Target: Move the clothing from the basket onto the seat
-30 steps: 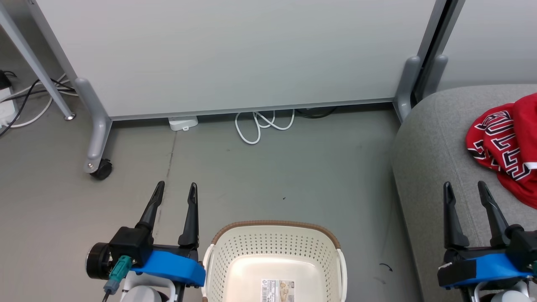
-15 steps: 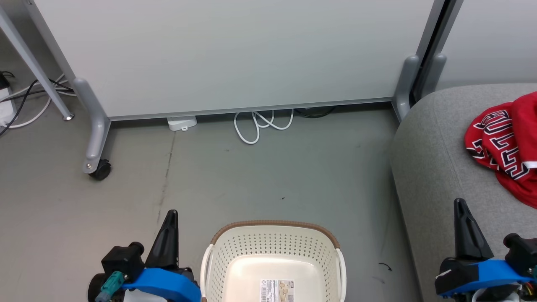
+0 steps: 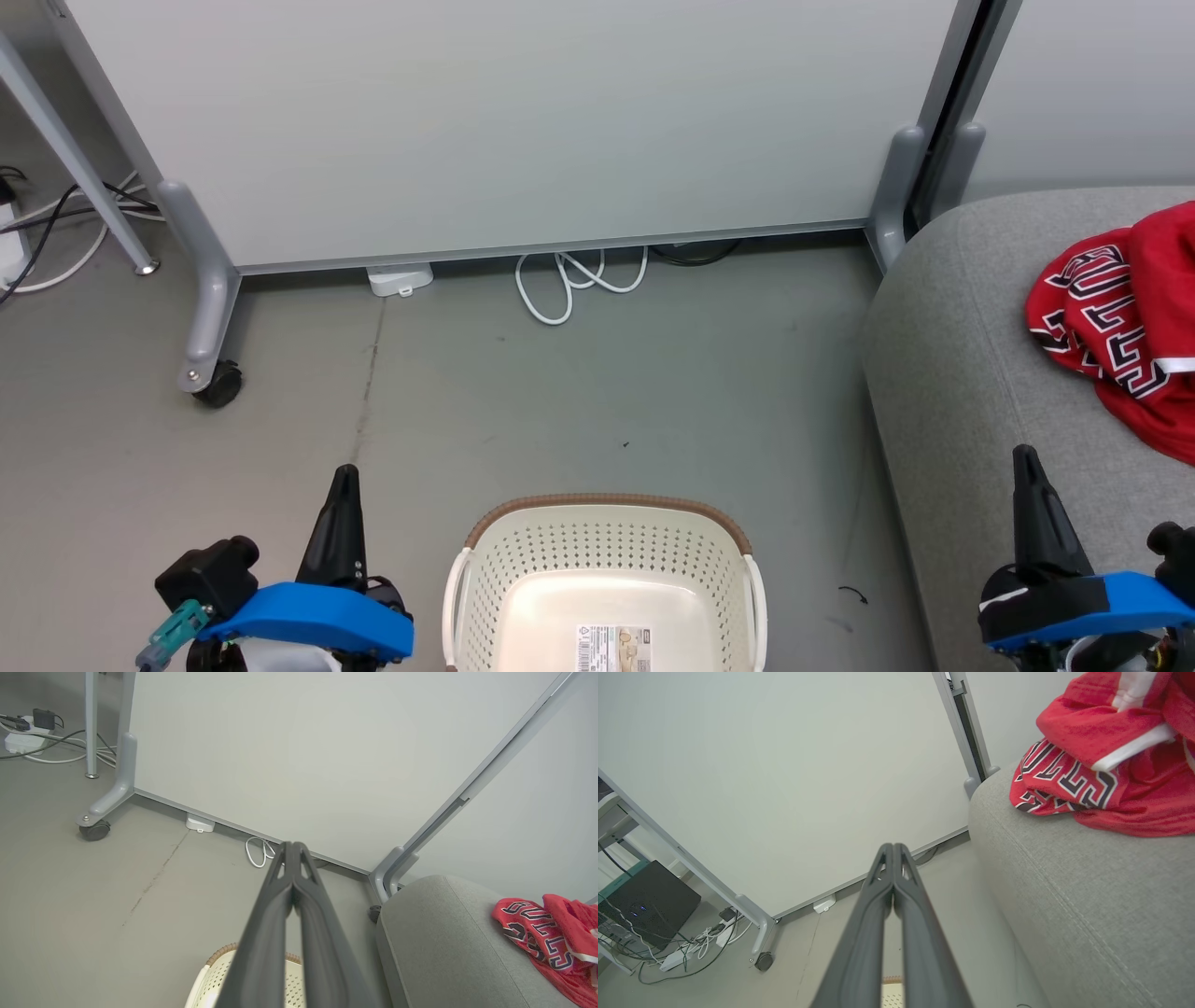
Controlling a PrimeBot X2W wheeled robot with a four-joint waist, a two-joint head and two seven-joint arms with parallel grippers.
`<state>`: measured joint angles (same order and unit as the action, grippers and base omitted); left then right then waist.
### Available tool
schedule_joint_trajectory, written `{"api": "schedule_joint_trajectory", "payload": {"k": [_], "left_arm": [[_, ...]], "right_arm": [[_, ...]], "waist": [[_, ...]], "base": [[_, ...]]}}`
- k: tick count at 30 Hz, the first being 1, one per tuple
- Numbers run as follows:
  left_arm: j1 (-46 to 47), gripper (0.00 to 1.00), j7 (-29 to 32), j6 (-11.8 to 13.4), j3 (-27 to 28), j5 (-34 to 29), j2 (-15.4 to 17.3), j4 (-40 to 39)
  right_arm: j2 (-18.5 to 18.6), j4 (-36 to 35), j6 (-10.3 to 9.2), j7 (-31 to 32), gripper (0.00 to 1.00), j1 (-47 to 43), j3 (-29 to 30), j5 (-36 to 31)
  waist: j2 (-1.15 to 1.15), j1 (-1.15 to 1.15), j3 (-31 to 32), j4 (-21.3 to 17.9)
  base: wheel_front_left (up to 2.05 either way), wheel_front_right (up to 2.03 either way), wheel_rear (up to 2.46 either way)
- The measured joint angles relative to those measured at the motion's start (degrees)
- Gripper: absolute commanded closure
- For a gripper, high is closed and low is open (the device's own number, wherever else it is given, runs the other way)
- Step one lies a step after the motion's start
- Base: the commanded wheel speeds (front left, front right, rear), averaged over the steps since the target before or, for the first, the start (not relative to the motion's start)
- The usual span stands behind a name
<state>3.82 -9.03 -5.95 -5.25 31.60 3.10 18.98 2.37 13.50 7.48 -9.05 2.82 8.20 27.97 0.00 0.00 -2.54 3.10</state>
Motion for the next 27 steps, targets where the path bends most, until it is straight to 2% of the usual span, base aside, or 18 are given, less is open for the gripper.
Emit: {"api": "schedule_joint_trajectory", "payload": {"k": [27], "left_arm": [[0.8, 1.00, 5.7, -0.3, 4.4, 22.3, -0.1, -1.8]], "right_arm": [[0.1, 0.1, -0.01, 5.7, 1.00, 0.8, -0.6, 23.6]], "waist": [[0.00, 0.00, 0.6, -0.8]], "base": [[0.00, 0.00, 0.00]]}}
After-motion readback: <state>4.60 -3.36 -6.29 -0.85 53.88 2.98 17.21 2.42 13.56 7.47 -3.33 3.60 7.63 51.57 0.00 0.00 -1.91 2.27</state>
